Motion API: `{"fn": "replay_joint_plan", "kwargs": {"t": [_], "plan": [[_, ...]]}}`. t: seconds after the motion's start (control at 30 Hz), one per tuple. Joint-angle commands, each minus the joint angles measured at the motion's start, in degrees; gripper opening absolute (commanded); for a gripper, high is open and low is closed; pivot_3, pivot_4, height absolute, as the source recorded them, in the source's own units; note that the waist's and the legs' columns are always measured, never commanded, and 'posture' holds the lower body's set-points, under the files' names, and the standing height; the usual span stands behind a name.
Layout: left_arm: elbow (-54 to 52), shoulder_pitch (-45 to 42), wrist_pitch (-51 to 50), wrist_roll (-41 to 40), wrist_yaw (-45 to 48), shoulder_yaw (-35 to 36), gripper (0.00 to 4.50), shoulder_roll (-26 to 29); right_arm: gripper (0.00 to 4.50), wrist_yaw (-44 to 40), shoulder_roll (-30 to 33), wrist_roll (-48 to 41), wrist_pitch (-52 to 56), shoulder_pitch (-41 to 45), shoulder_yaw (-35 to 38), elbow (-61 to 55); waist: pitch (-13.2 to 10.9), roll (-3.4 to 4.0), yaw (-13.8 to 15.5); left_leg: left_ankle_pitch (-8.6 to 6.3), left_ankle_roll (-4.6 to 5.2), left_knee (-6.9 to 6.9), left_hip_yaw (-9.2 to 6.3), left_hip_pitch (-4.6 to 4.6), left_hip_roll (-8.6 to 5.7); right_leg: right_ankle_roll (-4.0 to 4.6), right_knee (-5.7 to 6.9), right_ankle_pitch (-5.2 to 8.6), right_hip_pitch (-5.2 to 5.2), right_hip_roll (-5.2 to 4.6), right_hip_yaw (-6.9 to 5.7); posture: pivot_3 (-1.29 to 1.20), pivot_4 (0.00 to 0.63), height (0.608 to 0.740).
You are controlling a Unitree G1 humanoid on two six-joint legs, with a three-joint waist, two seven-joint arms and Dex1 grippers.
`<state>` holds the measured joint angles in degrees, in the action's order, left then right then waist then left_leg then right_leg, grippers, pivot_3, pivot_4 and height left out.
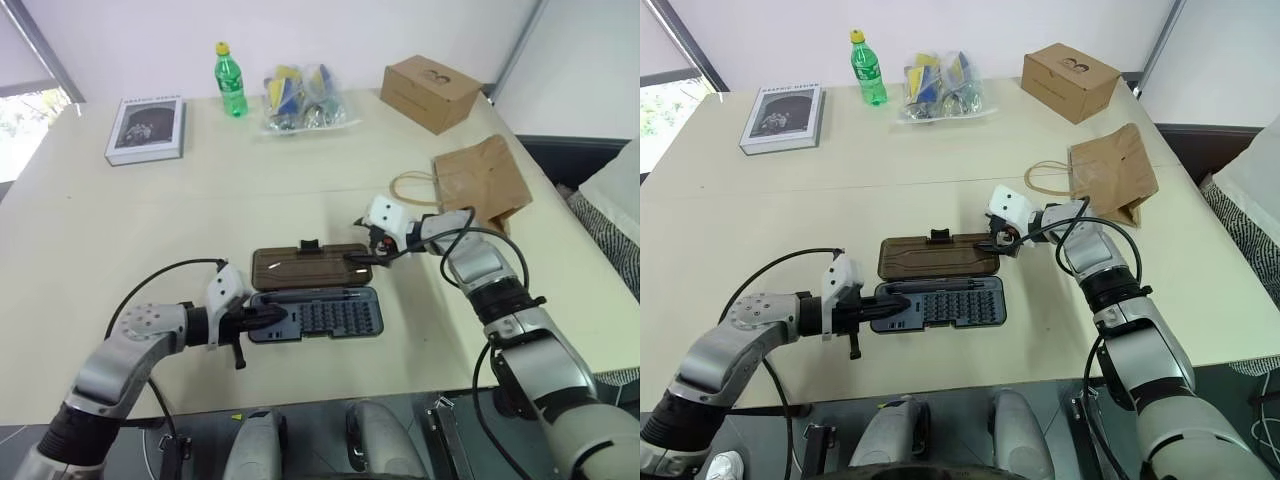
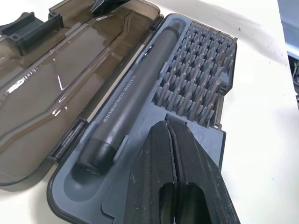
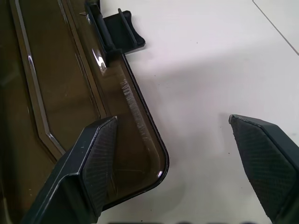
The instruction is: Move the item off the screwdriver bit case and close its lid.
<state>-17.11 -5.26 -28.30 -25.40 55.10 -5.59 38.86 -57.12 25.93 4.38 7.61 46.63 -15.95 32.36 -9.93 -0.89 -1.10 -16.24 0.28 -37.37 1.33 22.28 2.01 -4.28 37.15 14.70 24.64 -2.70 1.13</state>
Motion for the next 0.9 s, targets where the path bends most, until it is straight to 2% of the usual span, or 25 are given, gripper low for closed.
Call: {"fn": "replay_joint_plan", "kwargs": {"t": [0.03, 0.23, 0.53, 0.9], "plan": [[-2.16, 0.12, 0.38, 0.22, 0.36, 0.13, 0.0, 0.65, 3.1, -0.45, 0.25, 0.57, -0.79, 1.02, -0.01, -0.05, 0.0, 0.0, 0.02, 0.0, 0.0, -0.01, 0.0, 0.0, 0.0, 0.0, 0.0, 0.0, 0.0, 0.0, 0.0, 0.0, 0.15, 0.74], [-2.13, 0.36, 0.81, 1.3, 0.32, -0.5, 0.0, 1.1, 0.09, -0.31, 0.07, 1.04, -0.89, 0.88, -0.09, 0.85, 0.03, -0.04, -0.05, 0.02, -0.04, -0.02, 0.0, 0.0, 0.0, 0.0, 0.02, 0.0, 0.0, -0.01, 0.0, 0.0, 0.15, 0.74], [-1.68, 0.55, 1.41, 2.54, 0.44, -0.87, 0.0, 0.86, 0.03, -0.94, 0.44, 1.94, -2.1, 0.4, -0.71, -0.06, 0.07, -0.08, -0.98, 0.04, -0.06, -0.01, 0.01, -0.19, 0.02, 0.04, 0.11, -0.02, -0.12, 0.02, 0.03, 0.0, 0.15, 0.74], [-1.54, -1.77, -0.48, 0.36, 0.37, 1.75, 0.0, 1.09, 0.03, -4.62, 3.69, 4.59, -16.41, -2.0, -3.82, -5.47, 0.07, -0.08, -1.09, 0.04, -0.07, -0.02, 0.0, -0.15, 0.01, 0.03, 0.09, -0.03, -0.11, -0.01, 0.03, 0.0, 0.15, 0.74]]}}
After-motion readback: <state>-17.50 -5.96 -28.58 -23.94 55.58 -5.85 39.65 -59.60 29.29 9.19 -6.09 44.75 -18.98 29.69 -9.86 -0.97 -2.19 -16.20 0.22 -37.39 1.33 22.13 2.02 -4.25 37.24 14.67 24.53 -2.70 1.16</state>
